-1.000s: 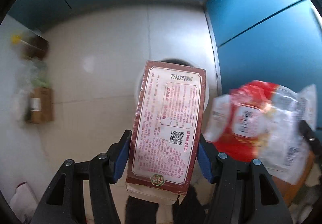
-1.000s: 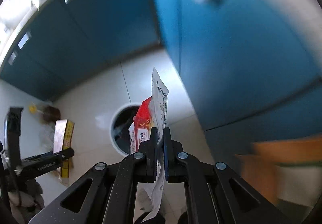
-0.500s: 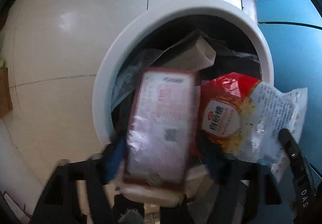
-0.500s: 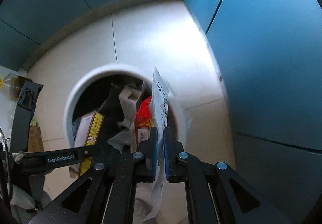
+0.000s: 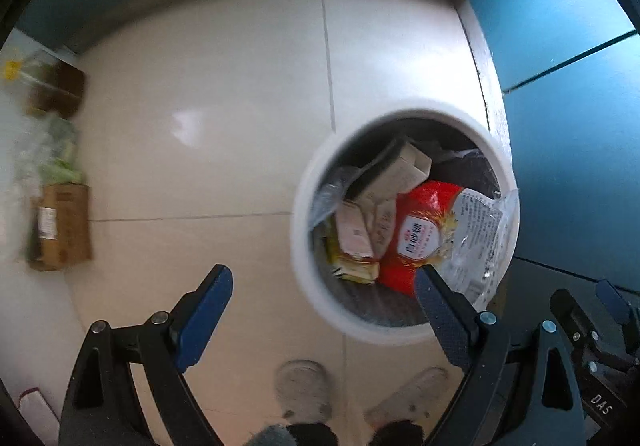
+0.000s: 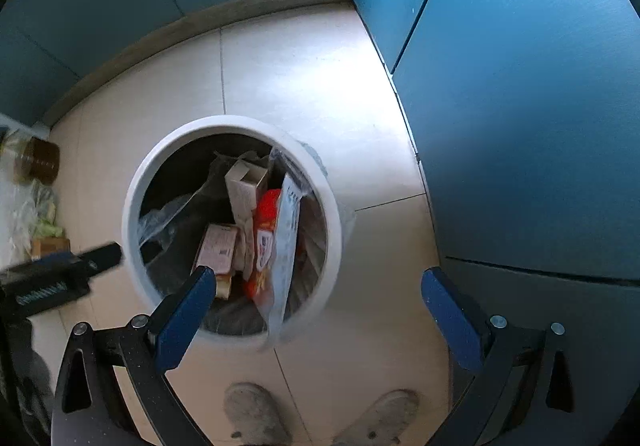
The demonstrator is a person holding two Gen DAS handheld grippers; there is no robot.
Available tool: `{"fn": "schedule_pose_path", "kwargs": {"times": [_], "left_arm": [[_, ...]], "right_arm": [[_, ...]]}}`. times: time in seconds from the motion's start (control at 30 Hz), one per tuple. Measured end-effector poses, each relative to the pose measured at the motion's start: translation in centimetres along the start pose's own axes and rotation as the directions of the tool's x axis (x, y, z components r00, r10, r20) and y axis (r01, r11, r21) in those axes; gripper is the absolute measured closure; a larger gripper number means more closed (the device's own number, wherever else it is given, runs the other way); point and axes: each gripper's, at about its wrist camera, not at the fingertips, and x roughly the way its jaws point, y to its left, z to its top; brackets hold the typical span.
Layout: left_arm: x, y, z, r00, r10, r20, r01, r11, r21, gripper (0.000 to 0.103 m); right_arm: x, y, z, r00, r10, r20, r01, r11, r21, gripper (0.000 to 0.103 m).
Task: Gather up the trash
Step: 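Lift both tools away from the bin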
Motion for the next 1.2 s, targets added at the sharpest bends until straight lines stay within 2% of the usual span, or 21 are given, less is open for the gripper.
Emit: {"fn": "schedule_pose_path", "kwargs": {"times": [0.17,0.37,0.57,0.8,1.0,1.2], "left_arm": [[-6.2,0.7,-2.0,0.996,0.051,0.070,-0.051,0.999,0.008,0.010],[-13.8,-0.1,-4.4,0.992,0.048,0.121,-0.051,0.998,0.021,0.010],[-23.6,-1.1,-7.9,0.982,0.029,0.188,-0.036,0.999,0.037,0.010],[-36.9,-1.4,-13.6,0.954,0.007,0.299,-0.020,0.999,0.041,0.010],[-45.0,-1.8,-19.1,0.931,-0.003,0.364,0.001,1.000,0.006,0.010],[-51.0,-3.1,-25.4,0.913,-0.037,0.405,0.054,0.998,-0.032,0.010]], "right_arm": [[-5.0,-0.2,-1.5,0.999,-0.006,0.041,0.006,1.000,0.001,0.000],[-13.3,-0.9,-2.8,0.994,-0.011,0.111,0.008,1.000,0.025,0.000],[-25.5,-1.9,-4.8,0.982,-0.024,0.186,0.017,0.999,0.041,0.000],[-40.0,-3.7,-8.9,0.965,-0.010,0.262,0.002,0.999,0.034,0.000],[-51.2,-6.3,-13.2,0.944,0.055,0.326,-0.066,0.998,0.022,0.000],[-60.5,-9.3,-17.7,0.909,0.157,0.386,-0.136,0.987,-0.083,0.000]]}}
